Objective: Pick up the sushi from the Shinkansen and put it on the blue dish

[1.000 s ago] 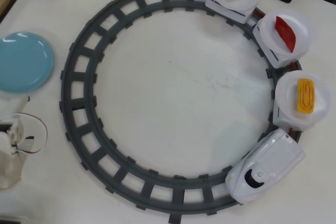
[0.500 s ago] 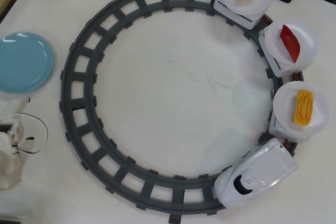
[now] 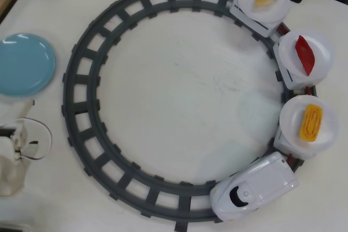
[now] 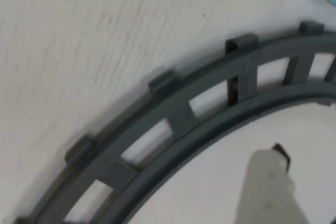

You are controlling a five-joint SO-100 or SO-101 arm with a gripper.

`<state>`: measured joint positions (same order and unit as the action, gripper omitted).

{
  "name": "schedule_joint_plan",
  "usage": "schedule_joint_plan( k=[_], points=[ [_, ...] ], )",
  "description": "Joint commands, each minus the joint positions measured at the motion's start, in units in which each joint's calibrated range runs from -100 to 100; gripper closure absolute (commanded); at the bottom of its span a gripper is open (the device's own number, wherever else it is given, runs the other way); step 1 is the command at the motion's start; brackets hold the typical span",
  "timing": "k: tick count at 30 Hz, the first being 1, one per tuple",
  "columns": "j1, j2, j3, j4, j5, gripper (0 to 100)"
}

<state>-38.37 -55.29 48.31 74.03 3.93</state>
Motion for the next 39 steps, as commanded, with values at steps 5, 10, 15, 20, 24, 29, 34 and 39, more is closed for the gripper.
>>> schedule_joint_plan(
  k=[5,10,15,20,24,29,34,39],
  points=[
    [3.3,0.5,-8.9,1.7,0.5,69],
    [3.3,6.9,-15.8,5.6,0.4,69],
    [3.4,13.9,-26.2,9.4,0.2,69],
    [3.4,19.2,-37.3,15.0,0.3,69],
    [3.4,23.3,-45.8,20.7,0.4,69],
    [3.7,27.2,-52.9,25.1,0.3,69],
    [10.6,29.3,-54.0,25.1,0.4,69],
    [17.2,31.2,-53.4,25.1,0.5,69]
  ],
)
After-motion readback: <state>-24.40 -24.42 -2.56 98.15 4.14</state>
